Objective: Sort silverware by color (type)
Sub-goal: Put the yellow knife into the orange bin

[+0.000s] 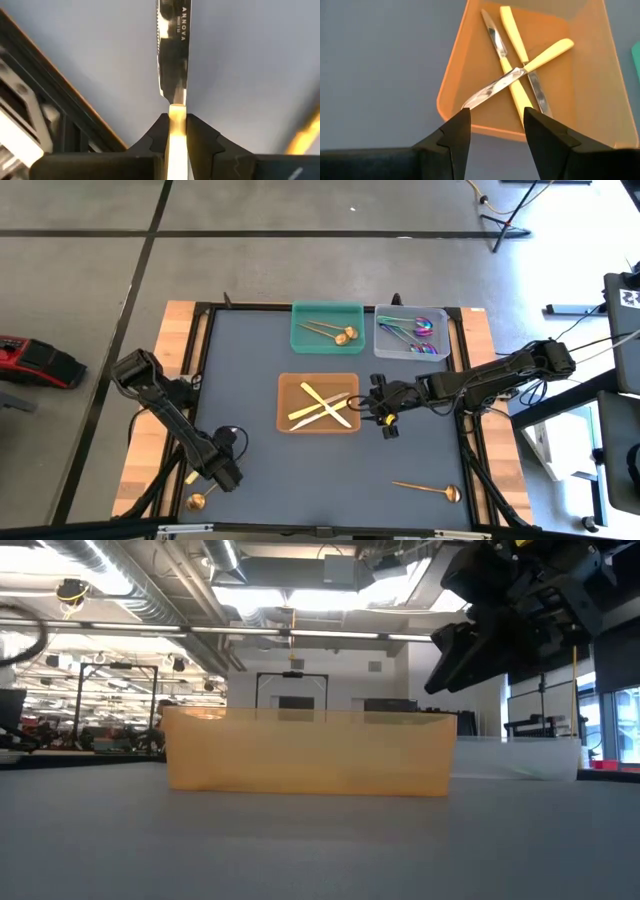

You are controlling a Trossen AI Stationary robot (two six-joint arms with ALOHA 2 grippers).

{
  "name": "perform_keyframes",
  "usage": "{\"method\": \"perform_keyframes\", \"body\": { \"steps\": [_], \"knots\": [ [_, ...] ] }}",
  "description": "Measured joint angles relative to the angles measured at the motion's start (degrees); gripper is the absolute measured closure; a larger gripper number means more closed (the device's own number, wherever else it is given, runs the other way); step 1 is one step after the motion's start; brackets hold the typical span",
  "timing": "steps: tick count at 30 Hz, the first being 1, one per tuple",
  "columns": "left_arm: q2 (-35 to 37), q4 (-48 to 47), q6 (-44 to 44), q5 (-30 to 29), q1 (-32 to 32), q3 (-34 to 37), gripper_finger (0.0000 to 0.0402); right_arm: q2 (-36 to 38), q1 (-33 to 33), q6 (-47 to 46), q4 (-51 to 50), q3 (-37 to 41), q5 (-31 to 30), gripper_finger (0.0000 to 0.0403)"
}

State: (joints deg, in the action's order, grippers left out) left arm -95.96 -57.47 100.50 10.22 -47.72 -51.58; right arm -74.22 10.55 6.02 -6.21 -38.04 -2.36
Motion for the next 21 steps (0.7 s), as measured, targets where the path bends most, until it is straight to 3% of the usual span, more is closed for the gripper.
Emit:
{"method": "perform_keyframes", "body": {
  "steps": [11, 21],
  "knots": [
    [0.1, -12.5, -8.7, -18.0, 1.7, -11.2, 0.0361, 0.6, 0.0, 0.4, 1.6, 0.0, 0.4, 0.0231],
    [0.3, -17.5, -27.3, -33.5, 9.8, -26.2, 0.0356, 9.5, 0.0, 0.4, -1.5, -0.7, -0.1, 0.0231]
  ]
}}
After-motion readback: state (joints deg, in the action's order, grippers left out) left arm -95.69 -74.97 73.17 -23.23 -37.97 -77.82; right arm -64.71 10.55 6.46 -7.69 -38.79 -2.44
